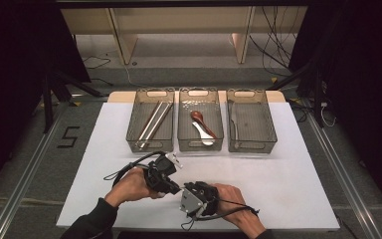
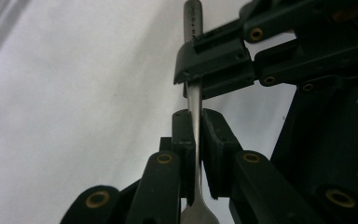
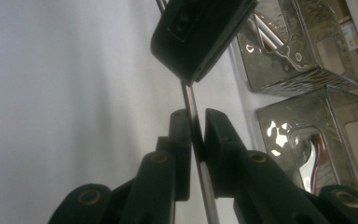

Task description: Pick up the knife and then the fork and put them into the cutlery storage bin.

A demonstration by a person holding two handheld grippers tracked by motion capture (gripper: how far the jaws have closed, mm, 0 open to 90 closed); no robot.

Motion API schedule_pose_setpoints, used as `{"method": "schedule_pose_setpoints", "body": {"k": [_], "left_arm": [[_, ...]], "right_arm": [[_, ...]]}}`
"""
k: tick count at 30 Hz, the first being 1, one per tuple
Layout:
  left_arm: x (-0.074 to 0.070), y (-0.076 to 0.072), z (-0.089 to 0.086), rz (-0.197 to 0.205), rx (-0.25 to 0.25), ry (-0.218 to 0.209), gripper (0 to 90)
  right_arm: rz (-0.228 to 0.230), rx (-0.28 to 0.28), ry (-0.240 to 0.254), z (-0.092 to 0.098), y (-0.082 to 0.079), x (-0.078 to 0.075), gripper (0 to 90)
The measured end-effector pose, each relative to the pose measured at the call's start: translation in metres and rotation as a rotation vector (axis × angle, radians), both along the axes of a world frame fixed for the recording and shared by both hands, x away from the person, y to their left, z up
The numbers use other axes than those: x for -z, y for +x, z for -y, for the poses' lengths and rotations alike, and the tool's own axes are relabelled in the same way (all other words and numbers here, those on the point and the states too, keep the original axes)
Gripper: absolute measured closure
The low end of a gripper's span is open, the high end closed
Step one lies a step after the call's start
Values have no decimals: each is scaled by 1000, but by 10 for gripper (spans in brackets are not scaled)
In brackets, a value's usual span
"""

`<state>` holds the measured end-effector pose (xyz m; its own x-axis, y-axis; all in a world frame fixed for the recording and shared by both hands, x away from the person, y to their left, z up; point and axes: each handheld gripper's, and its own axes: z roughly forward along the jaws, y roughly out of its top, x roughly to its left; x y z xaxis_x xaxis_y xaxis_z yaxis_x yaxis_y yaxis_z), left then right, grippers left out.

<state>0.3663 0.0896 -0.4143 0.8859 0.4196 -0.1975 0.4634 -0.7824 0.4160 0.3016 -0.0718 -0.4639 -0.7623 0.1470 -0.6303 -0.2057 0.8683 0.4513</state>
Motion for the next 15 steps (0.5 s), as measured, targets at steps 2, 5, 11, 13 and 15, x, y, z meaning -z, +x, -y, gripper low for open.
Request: {"method": "schedule_pose_setpoints", "body": {"k": [2, 5, 11, 13, 15], "left_arm": [[0, 1, 0, -2, -3, -6, 835], [0, 2, 0, 4, -23, -31, 820], [-11, 6, -9, 37, -87, -81, 635], [-14, 8, -13, 48, -99, -99, 611], [-16, 9, -17, 61, -117, -103, 535]], "right_arm": [[-5, 0, 1, -1, -2, 1, 840], [28, -46, -57, -1, -1, 1, 862], [31, -56, -86, -2, -3, 3, 877], [27, -54, -87, -1, -3, 2, 877], [30, -55, -95, 0, -3, -1, 877]]}}
